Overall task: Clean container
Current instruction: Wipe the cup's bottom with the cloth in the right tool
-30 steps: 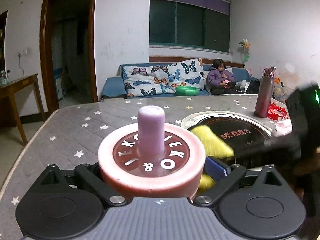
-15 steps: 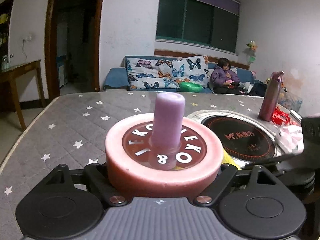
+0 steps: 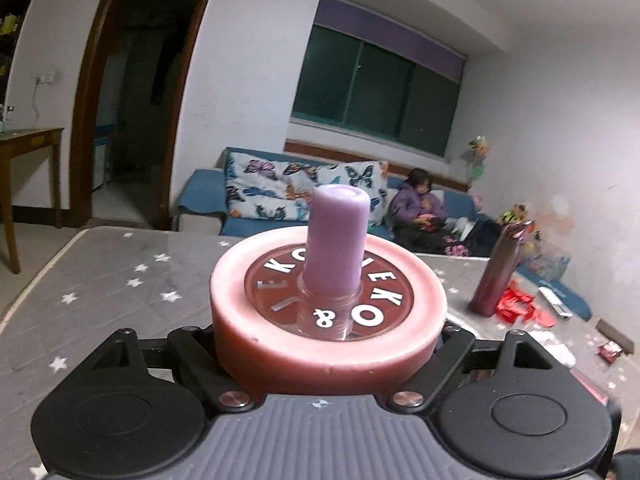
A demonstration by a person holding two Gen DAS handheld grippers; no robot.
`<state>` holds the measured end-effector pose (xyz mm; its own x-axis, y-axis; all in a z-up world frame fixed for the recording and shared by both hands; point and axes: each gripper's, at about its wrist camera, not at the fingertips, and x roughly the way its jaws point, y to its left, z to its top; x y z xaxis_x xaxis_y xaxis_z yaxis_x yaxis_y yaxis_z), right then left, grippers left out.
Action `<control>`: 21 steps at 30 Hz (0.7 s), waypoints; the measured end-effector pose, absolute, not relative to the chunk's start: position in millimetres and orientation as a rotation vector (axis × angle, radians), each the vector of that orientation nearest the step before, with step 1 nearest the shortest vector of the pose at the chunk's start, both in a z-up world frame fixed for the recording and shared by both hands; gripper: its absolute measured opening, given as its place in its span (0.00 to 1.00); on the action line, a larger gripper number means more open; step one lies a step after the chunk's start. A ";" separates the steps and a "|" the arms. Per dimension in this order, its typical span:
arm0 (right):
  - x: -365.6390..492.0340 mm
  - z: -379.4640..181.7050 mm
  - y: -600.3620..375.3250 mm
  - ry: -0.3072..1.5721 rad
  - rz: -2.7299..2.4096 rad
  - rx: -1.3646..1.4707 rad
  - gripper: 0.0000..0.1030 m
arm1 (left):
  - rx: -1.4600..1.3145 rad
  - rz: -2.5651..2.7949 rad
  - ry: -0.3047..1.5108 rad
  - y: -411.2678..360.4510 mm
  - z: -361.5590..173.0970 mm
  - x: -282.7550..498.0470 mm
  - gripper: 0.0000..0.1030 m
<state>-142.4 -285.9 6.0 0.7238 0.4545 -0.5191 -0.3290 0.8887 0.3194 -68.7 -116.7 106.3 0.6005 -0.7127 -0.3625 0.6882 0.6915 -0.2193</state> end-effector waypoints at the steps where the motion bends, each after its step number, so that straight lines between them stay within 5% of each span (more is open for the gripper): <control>1: -144.2 6.7 -282.0 0.619 0.453 0.200 0.20 | -0.063 -0.822 0.450 -117.0 106.2 -69.3 0.82; 21: -161.7 4.3 -295.2 0.571 0.405 0.222 0.20 | -0.103 -0.807 0.515 -105.5 98.2 -59.3 0.82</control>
